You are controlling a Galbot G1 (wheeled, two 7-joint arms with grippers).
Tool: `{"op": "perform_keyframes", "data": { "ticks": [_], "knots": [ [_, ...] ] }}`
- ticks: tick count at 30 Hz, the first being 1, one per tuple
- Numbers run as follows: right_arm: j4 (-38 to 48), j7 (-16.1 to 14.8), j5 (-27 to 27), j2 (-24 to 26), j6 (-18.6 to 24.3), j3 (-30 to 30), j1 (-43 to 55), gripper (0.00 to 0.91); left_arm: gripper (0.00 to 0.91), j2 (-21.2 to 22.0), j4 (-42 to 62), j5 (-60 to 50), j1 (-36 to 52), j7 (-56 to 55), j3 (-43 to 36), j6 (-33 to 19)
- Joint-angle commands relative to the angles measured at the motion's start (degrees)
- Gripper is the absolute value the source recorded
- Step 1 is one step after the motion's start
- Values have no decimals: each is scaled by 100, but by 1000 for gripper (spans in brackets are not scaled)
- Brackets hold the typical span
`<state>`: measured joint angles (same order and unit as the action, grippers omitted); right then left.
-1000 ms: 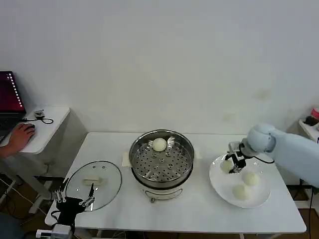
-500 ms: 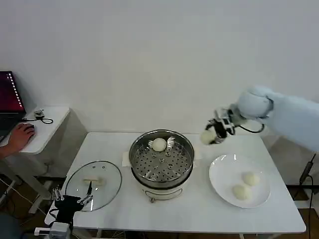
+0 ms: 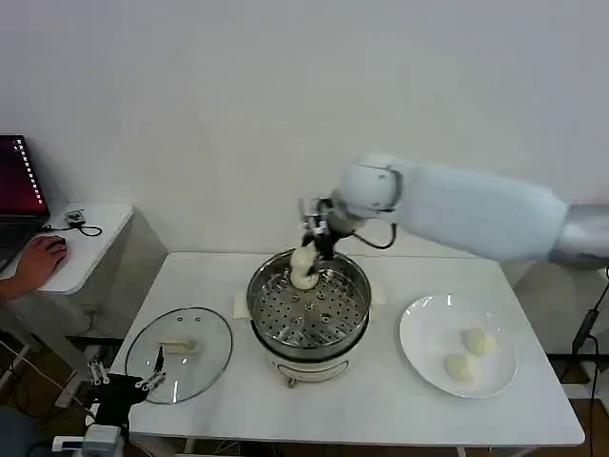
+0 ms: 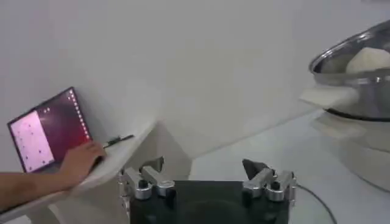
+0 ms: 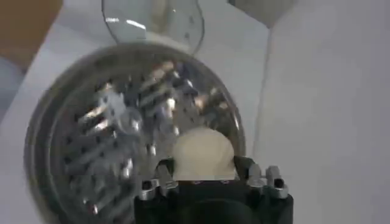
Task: Take steamed baozi put them in steamer then cover it.
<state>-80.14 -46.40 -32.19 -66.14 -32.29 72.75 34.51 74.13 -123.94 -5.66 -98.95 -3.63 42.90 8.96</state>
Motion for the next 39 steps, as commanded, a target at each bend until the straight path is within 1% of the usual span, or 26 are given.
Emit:
{"op": "perform_keyframes", "data": {
  "ticks": [1,3,10,18,19,20,22,24,26,28,32,34,36,37,38,39],
  "knots": [
    [518,330,-457,-1058,-522,61,-530,675,907,5,0,23,18,2,79,-2],
    [622,424,-450,-1107,-586,22,-722,675,907,17,1,24,34,0,74,-2],
    [787,389,-198,-1148,-587,12,-911,675,907,13,21,24,19,-3,77,-11],
    [830,369,-163,-1131,-621,28,-941,675,907,21,33,22,11,-8,67,-21],
    [830,370,-159,-1130,-627,28,-943,756,907,22,33,20,10,-9,66,-23],
    [831,351,-149,-1123,-626,31,-944,907,907,21,31,21,5,-8,66,-24],
    [830,308,-96,-1112,-639,33,-945,907,907,19,25,22,1,-10,66,-26],
    [842,344,9,-1104,-650,45,-958,907,907,22,14,24,-3,-11,67,-24],
    [867,282,138,-1093,-593,51,-959,907,907,23,4,23,-6,-9,67,-26],
    [863,277,158,-1069,-556,31,-941,907,907,27,-1,22,-11,-11,66,-25],
    [702,238,137,-942,-503,-60,-753,907,907,29,-34,17,-21,-9,54,-22],
    [535,161,118,-817,-449,-99,-558,907,907,22,-51,17,-23,-6,54,-21],
    [354,48,120,-626,-411,-124,-321,907,907,18,-75,18,-26,-4,55,-18],
    [199,-61,204,-439,-360,-123,-147,907,907,13,-85,22,-30,-3,51,-16],
    [137,-149,251,-383,-319,-117,-103,907,907,6,-93,22,-32,-1,46,-17],
    [-34,-286,334,-107,-238,-87,67,907,907,3,-94,24,-30,-1,44,-15]
  ]
}}
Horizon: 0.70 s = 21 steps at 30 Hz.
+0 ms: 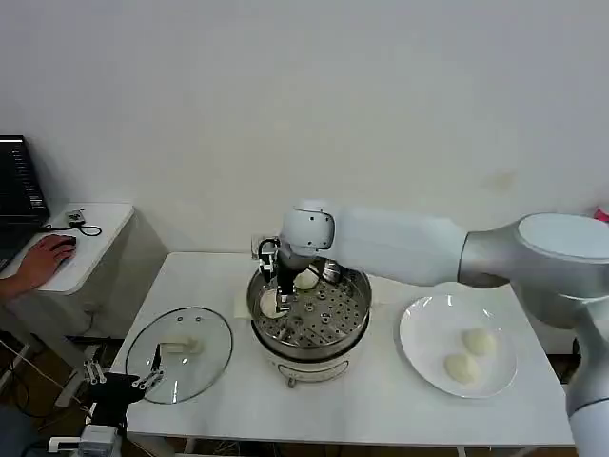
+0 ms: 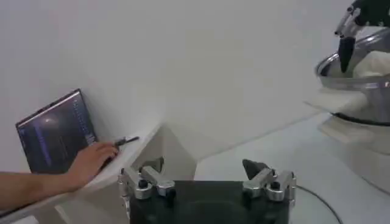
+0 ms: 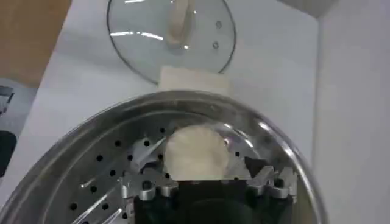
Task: Take steamed baozi put them in steamer then cover it.
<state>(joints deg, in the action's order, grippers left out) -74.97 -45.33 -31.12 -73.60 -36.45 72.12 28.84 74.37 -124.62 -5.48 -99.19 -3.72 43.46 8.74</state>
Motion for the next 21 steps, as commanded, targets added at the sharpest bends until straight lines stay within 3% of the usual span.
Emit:
{"op": "perform_keyframes", "data": {
  "ticks": [1,10,15,21],
  "knots": [
    [-607,-449,329,783,225,-3,739,907,907,-24,-26,6,-4,10,-18,7],
    [-1708,-1331,1204,3064,1341,304,1567,907,907,-113,-44,0,45,22,-109,11],
    [-2053,-1607,1740,4227,1654,194,1274,907,907,-152,-30,-3,86,31,-174,17],
    [-2151,-1691,2543,5006,2047,-118,339,907,907,-214,32,-5,116,37,-204,17]
  ]
}}
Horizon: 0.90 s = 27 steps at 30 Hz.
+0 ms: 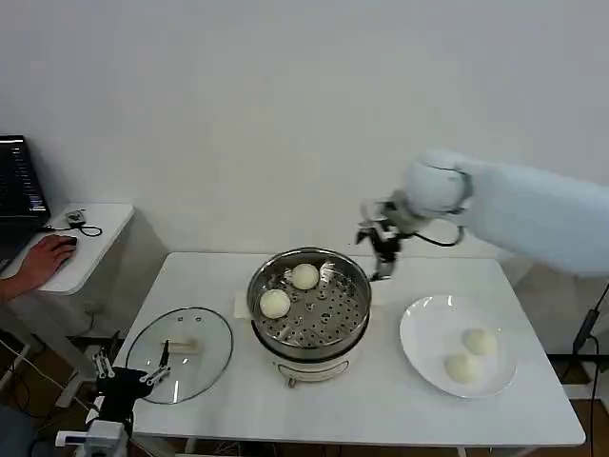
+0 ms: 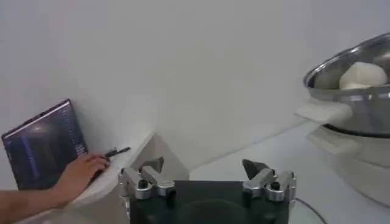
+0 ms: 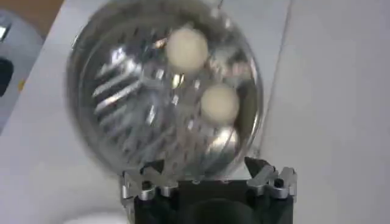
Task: Take steamed baozi put them in steamer then cover it.
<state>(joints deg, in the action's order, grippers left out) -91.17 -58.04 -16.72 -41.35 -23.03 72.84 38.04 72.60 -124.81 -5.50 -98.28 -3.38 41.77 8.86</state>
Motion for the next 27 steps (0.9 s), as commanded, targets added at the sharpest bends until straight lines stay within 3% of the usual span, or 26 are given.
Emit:
{"op": "perform_keyframes", "data": {
  "ticks": [1,9,13,16,27],
  "knots": [
    [-537,-419,1181,1854,758,-208,-661,907,907,-39,64,-4,28,4,-40,6],
    [-542,-313,1767,2417,930,-975,-2233,907,907,-36,165,-24,64,11,-55,2],
    [-549,-273,1954,2527,890,-1658,-3185,907,907,-19,200,-34,58,10,-56,3],
    [-500,-208,2061,2536,819,-2147,-3950,907,907,-2,237,-58,38,8,-61,-1],
    [-46,-73,2369,2121,825,-2964,-5074,907,907,37,264,-75,-25,1,-9,1]
  ]
}}
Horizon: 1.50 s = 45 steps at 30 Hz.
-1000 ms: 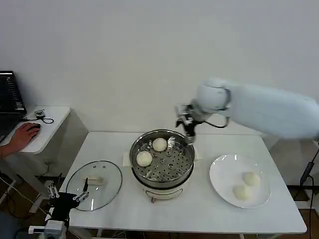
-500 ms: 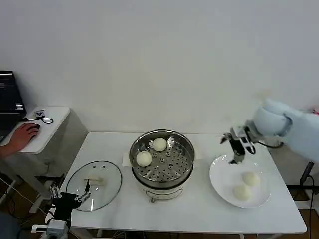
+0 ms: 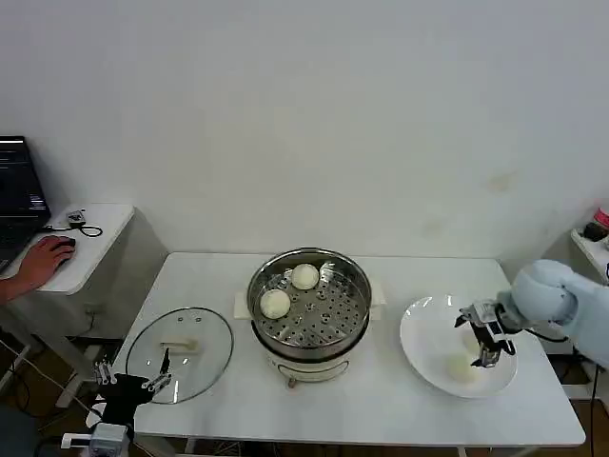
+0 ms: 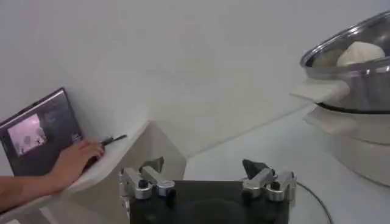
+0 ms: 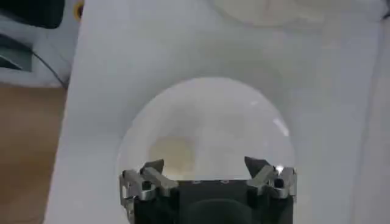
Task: Take steamed baozi put them in steamer then cover it.
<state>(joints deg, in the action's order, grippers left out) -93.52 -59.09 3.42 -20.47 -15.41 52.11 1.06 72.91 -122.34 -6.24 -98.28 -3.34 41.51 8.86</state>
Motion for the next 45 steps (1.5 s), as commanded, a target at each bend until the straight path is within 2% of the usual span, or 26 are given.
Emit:
{"op": "perform_keyframes", "data": {
  "ticks": [1,13,22,29,30,33,34,36,42,45],
  "knots": [
    [226,34,372,10,65,-909,-1410,907,907,6,18,2,-36,-3,22,2],
    [866,135,496,-481,52,-1053,-1465,907,907,28,44,-21,-43,-2,43,5],
    [999,113,562,-626,0,-1018,-1477,907,907,30,53,-27,-37,1,49,9],
    [1058,156,538,-694,-86,-1030,-1461,826,907,41,49,-32,-39,1,48,7],
    [1050,147,535,-693,-88,-1025,-1461,786,907,41,46,-32,-42,1,48,7],
    [1039,130,536,-694,-101,-1022,-1469,766,907,44,44,-33,-42,-2,52,5],
    [1044,129,540,-697,-111,-1024,-1470,705,907,48,44,-33,-45,-3,54,4],
    [1051,102,539,-694,-107,-1024,-1472,665,907,55,36,-33,-53,-4,51,3],
    [902,64,458,-582,-121,-1034,-1289,665,907,58,-2,-35,-79,-6,55,0],
    [743,-109,382,-465,-78,-767,-822,665,907,46,-12,-30,-75,-6,59,0]
  ]
}}
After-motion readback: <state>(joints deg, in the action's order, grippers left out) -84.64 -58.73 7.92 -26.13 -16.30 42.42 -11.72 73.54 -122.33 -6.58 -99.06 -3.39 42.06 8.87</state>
